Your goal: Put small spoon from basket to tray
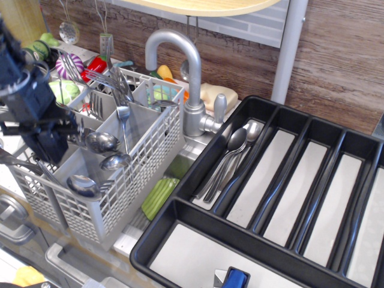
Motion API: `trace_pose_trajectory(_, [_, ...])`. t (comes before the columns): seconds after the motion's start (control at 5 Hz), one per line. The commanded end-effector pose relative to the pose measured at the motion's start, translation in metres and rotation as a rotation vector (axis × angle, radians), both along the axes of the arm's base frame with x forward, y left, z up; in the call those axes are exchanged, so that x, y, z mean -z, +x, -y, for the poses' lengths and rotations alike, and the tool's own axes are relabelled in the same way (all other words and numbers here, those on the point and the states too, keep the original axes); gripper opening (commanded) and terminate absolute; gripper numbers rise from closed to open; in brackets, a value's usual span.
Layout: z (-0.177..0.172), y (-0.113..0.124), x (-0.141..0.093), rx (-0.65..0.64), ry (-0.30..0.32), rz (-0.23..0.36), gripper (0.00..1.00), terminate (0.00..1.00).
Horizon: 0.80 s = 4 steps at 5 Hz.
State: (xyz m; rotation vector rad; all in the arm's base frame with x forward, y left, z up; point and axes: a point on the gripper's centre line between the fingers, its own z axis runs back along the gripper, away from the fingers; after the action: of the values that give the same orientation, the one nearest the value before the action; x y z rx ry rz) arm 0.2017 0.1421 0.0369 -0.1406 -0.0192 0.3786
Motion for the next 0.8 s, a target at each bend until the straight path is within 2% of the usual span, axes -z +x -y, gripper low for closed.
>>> trace_pose_trajectory(0.0, [0.017,0.007,-0.069,-0.01,0.086,-0.074,0.0,0.0])
trace_pose_trajectory(0.2, [0.036,0.009,-0.107,-0.041,0.072,-0.154,0.0,0.0])
trace_pose_trajectory(0.4, [0.06,0.018,-0.137,-0.145,-0.014,-0.265,0.0,0.0])
trace_pose_trajectory(0.6, [0.082,0.028,-0.157,-0.234,-0.072,-0.32,0.0,0.0])
